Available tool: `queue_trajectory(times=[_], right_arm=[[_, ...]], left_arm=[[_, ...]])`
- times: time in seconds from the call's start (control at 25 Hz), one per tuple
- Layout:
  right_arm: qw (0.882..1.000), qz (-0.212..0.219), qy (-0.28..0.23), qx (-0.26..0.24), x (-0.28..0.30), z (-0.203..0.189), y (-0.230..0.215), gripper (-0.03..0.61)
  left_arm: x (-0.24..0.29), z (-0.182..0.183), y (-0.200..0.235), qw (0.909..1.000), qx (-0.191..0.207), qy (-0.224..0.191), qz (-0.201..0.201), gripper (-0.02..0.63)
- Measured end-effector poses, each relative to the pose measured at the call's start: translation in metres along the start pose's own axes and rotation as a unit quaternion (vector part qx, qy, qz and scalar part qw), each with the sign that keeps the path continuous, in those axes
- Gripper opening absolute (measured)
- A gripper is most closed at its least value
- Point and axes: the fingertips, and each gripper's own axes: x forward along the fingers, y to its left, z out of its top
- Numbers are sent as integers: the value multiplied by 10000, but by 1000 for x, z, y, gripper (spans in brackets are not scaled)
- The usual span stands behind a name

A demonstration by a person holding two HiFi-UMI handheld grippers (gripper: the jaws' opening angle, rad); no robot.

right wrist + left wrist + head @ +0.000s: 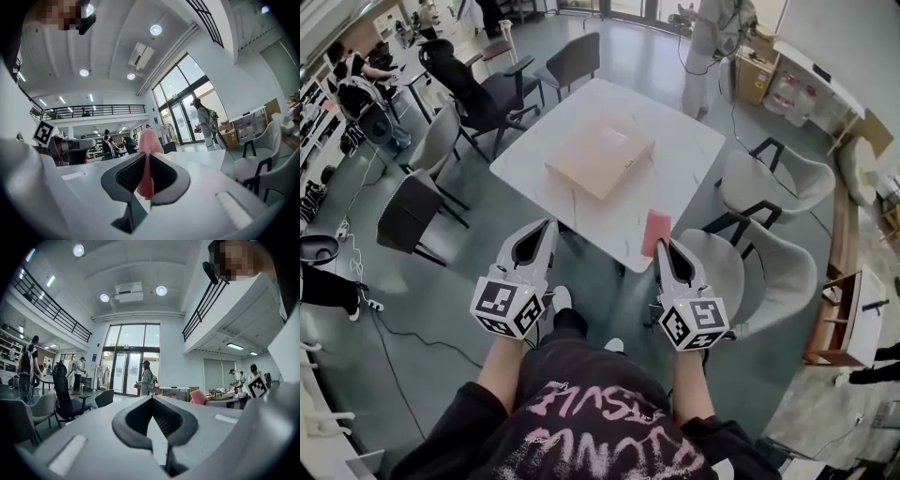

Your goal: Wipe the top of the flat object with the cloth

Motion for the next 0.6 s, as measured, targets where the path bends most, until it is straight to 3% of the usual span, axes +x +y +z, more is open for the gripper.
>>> queue_trajectory(times=[0.6], right_arm=[[9998, -137, 120, -64, 36, -2, -9, 48]], left_arm=[[32, -4, 32, 9998, -108, -3, -137, 0]])
